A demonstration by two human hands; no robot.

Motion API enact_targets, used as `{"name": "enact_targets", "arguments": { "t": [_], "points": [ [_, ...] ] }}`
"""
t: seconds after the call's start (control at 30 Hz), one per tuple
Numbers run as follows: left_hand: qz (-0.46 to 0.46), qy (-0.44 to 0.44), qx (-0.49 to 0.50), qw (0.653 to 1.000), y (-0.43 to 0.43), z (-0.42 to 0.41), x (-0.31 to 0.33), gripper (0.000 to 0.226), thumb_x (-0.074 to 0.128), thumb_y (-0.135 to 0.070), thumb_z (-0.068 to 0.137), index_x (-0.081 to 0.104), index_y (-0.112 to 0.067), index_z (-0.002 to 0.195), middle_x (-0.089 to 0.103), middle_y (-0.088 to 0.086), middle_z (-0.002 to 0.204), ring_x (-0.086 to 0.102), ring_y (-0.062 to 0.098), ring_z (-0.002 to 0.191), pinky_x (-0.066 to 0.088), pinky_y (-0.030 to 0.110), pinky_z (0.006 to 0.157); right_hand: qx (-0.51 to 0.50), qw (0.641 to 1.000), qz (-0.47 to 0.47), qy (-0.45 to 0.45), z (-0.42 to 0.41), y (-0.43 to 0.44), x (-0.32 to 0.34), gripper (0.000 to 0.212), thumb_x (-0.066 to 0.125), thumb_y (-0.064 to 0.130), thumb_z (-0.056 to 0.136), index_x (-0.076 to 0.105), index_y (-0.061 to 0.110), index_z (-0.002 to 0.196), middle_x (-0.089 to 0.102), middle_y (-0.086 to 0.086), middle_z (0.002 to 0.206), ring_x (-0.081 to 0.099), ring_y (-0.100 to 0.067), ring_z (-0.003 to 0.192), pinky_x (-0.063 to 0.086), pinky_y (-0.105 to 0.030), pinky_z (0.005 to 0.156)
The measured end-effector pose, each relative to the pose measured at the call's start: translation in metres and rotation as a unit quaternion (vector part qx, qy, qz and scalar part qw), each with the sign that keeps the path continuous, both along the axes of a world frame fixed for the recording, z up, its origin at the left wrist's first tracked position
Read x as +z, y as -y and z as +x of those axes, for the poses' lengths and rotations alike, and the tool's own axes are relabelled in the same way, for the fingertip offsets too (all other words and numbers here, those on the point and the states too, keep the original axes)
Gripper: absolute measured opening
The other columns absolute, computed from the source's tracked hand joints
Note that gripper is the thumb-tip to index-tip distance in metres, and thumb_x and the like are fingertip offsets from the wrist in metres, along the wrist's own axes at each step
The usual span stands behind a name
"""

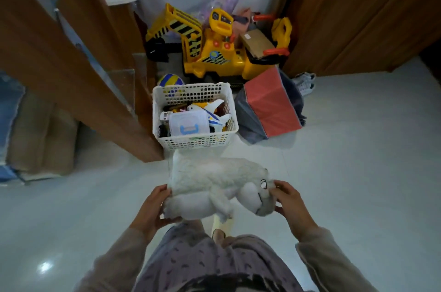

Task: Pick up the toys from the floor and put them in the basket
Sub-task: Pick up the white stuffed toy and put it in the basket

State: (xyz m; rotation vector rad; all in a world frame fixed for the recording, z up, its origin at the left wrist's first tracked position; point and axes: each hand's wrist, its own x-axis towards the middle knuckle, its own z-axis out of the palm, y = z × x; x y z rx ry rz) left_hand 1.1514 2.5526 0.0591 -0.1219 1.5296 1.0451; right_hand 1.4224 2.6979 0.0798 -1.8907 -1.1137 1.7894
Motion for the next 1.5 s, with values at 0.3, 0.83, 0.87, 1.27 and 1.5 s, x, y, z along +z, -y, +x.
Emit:
{"name": "enact_targets", "arguments": {
  "t": [0.3,0.83,0.87,1.27,1.5],
  "points": [
    [-0.04,-0.027,0.091,0.995,-0.039,-0.02,0.003,0.024,0.045,-0.025,0.095,0.056,-0.012,0.111,0.058,0.017,0.108,0.056,0.031,0.091,0.058,0.043,0.071,0.107,0.994,-0.011,-0.008,-0.057,-0.094,-0.005,0.012,0.054,0.008,0.089,0.062,0.014,0.096,0.063,-0.01,0.104,0.058,-0.024,0.095,0.052,-0.03,0.07],
    [-0.066,-0.057,-0.077,0.993,-0.181,-0.171,-0.022,0.027,0.052,-0.019,0.092,0.061,-0.018,0.117,0.061,0.004,0.091,0.05,0.018,0.074,0.032,0.025,0.058,0.062,0.997,-0.035,0.001,-0.165,-0.204,-0.02,0.018,0.055,0.001,0.089,0.058,0.005,0.106,0.06,-0.015,0.109,0.057,-0.029,0.1,0.051,-0.031,0.067],
    [-0.068,-0.044,-0.08,0.994,-0.191,-0.176,-0.026,0.028,0.052,-0.019,0.092,0.06,-0.019,0.119,0.061,0.004,0.092,0.052,0.018,0.076,0.034,0.025,0.059,0.065,0.997,-0.039,0.002,-0.168,-0.213,-0.022,0.016,0.055,0.001,0.089,0.058,0.006,0.104,0.06,-0.015,0.108,0.057,-0.029,0.1,0.051,-0.031,0.068],
    [-0.15,0.03,0.037,0.988,-0.29,-0.235,-0.166,0.037,0.056,-0.014,0.088,0.055,-0.031,0.121,0.059,0.006,0.116,0.057,0.025,0.101,0.051,0.038,0.081,0.079,0.978,-0.178,0.069,-0.251,-0.312,-0.166,0.024,0.056,-0.012,0.082,0.051,0.003,0.101,0.058,-0.018,0.106,0.056,-0.029,0.1,0.05,-0.044,0.082],
    [-0.203,-0.003,0.013,0.979,-0.321,-0.275,-0.31,0.046,0.043,-0.003,0.092,0.05,-0.019,0.135,0.051,0.016,0.138,0.049,0.039,0.125,0.044,0.052,0.104,0.11,0.969,-0.209,0.079,-0.311,-0.359,-0.317,0.026,0.058,-0.014,0.08,0.054,0.01,0.086,0.058,-0.013,0.108,0.055,-0.029,0.103,0.05,-0.043,0.083]
  ]
}}
